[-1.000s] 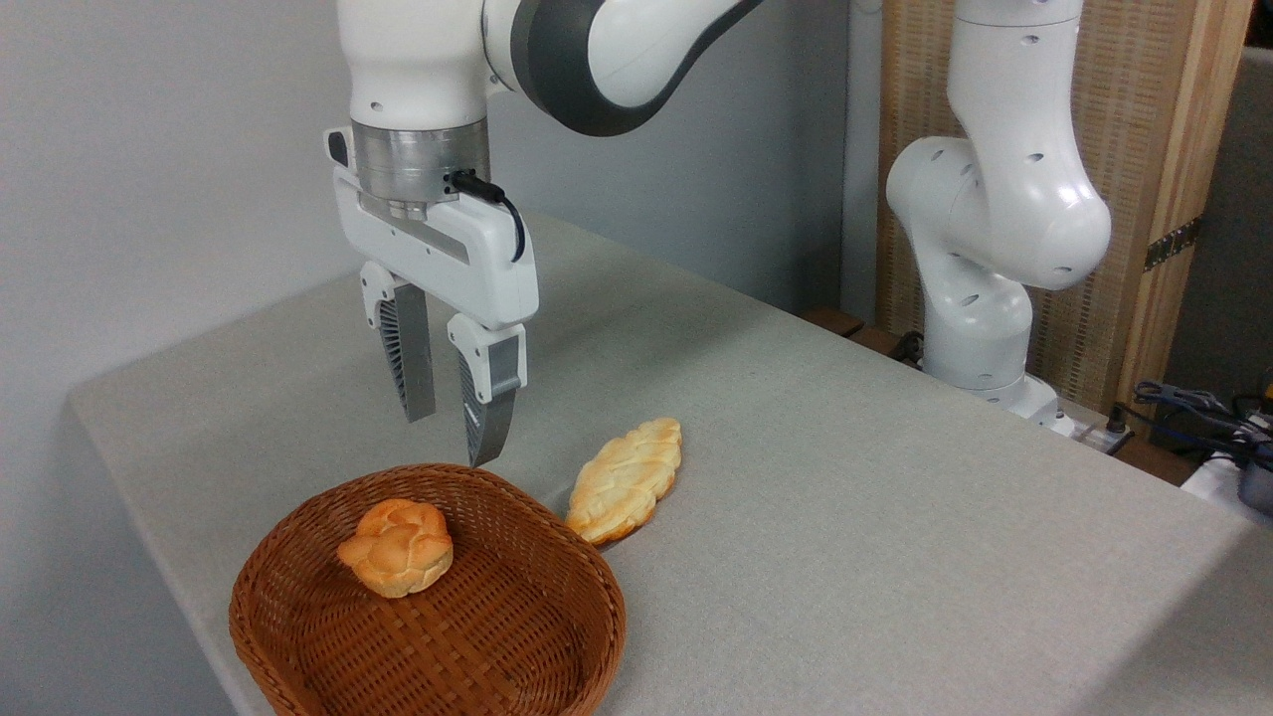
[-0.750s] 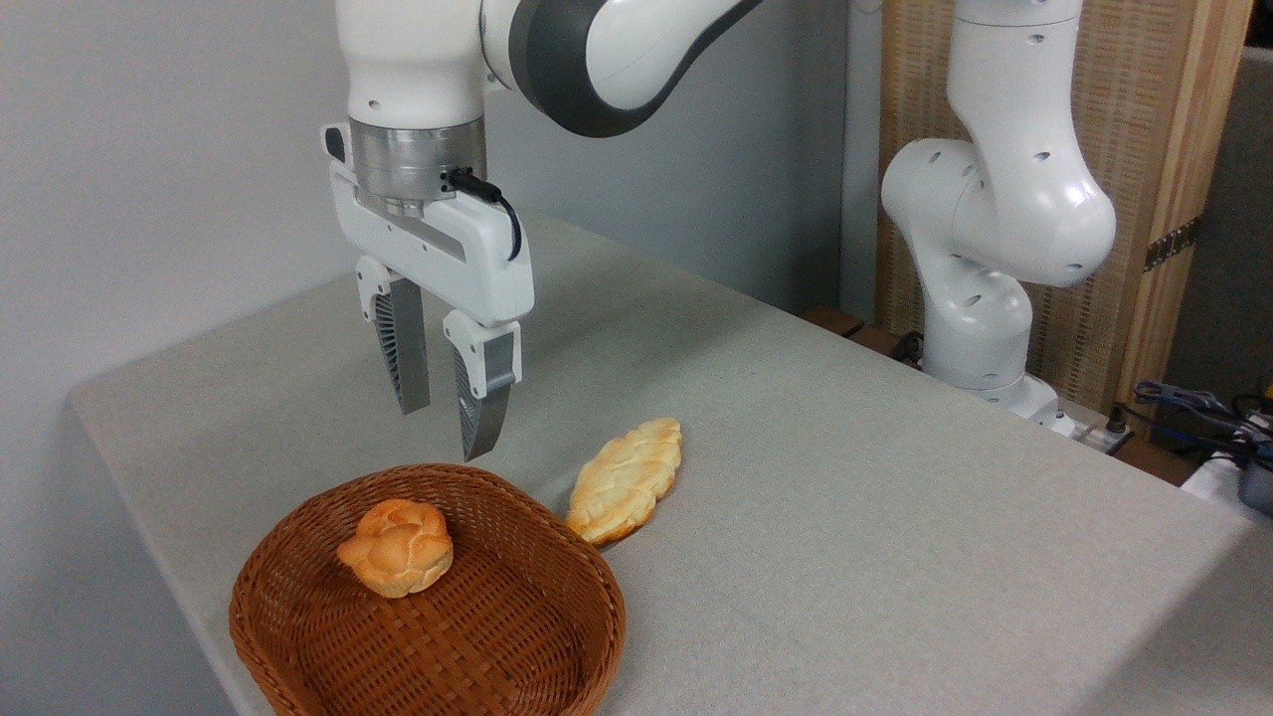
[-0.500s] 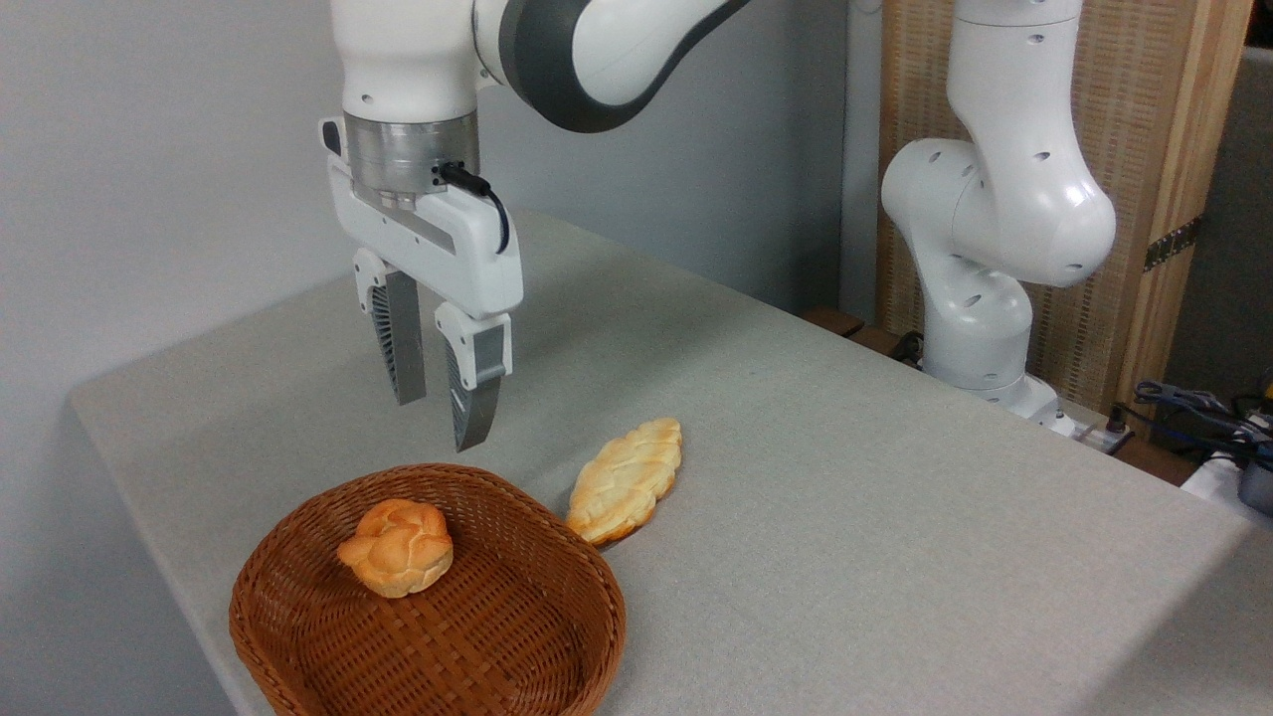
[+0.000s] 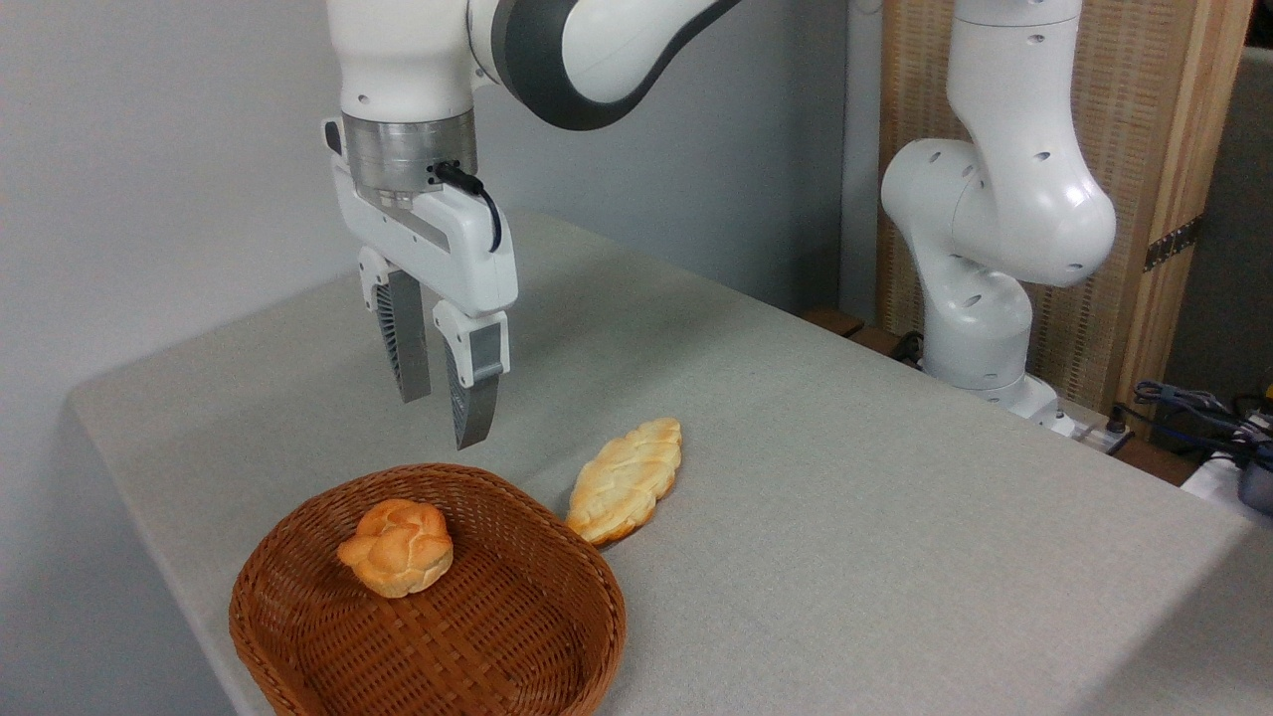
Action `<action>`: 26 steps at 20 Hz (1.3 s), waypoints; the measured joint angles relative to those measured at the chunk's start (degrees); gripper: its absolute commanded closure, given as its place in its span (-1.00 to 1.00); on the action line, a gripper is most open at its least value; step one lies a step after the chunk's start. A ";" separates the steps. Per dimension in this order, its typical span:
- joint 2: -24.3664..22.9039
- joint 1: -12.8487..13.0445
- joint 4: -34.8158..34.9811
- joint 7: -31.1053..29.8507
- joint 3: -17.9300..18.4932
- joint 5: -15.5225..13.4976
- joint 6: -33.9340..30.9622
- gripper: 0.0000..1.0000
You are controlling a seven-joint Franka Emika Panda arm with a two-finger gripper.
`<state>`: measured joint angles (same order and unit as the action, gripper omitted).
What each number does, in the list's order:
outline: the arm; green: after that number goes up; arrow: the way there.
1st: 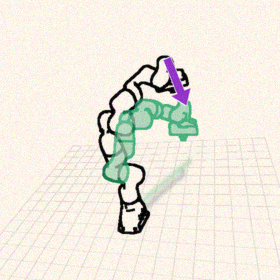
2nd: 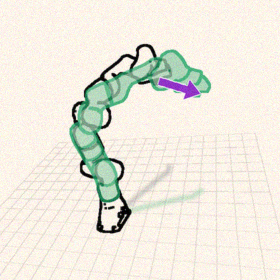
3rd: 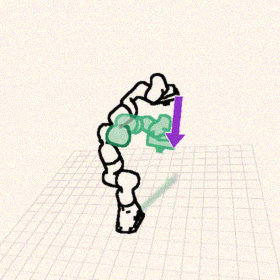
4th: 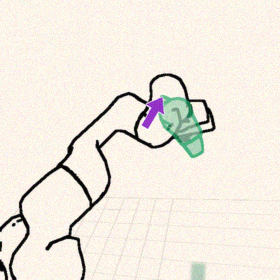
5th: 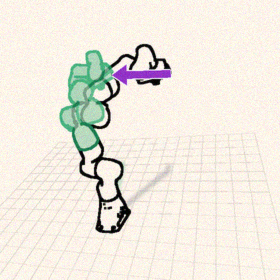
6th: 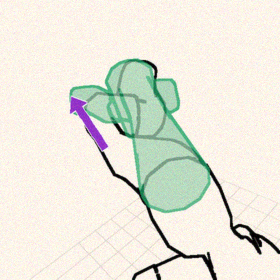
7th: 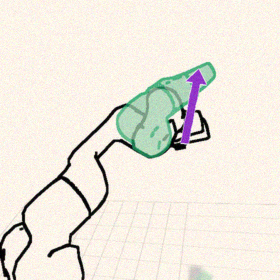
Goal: Put bread into the basket
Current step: 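Move the open gripper over the elongated golden pastry and lower it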
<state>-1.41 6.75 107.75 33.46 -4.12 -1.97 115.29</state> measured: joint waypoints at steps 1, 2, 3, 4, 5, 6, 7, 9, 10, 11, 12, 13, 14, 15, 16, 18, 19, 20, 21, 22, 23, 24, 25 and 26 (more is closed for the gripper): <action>0.00 -0.02 0.00 0.00 0.00 0.00 0.00 -1.00; 0.01 -0.04 0.00 0.00 0.00 0.00 0.00 -1.00; 0.01 -0.04 0.00 0.00 0.00 0.00 -0.01 -1.00; 0.01 -0.05 0.00 0.00 0.00 0.00 -0.10 -1.00; 0.00 -0.05 -0.01 0.00 0.00 0.00 -0.74 -1.00; 0.00 -0.05 -0.02 0.02 0.00 0.00 -1.74 -1.00; -0.01 -0.05 -0.03 0.02 0.00 0.00 -2.42 -1.00; -0.08 -0.05 -0.04 0.02 0.00 0.02 -2.95 -1.00; -0.16 -0.08 -0.06 0.02 0.00 0.02 -3.55 -1.00; -0.29 -0.13 -0.11 0.02 0.01 0.03 -4.39 -1.00; -0.43 -0.17 -0.12 0.02 0.04 0.03 -5.18 -1.00; -0.53 -0.21 -0.11 0.02 0.10 0.03 -6.11 -1.00; -0.68 -0.29 0.00 0.02 0.17 0.03 -7.38 -1.00; -0.97 -0.39 0.34 0.02 0.31 0.03 -8.34 -1.00; -1.23 -0.44 0.66 0.02 0.50 0.04 -8.76 -1.00; -2.71 -0.57 2.60 0.02 1.38 0.04 -9.48 -1.00; -3.43 -0.61 3.67 0.02 1.59 0.04 -9.57 -1.00; -4.34 -0.65 5.22 0.02 1.70 0.04 -9.64 -1.00; -4.83 -0.66 6.12 0.02 1.71 0.04 -9.66 -1.00; -5.61 -0.65 7.78 0.02 1.70 0.04 -9.66 -1.00; -6.30 -0.65 9.47 0.02 1.71 0.04 -9.65 -1.00; -6.83 -0.65 11.01 0.02 1.72 0.04 -9.64 -1.00; -7.13 -0.66 12.22 0.02 1.76 0.04 -9.63 -1.00; -7.27 -0.66 13.20 0.02 1.84 0.04 -9.63 -1.00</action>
<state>-8.68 6.09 120.96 33.48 -2.29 -1.93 105.66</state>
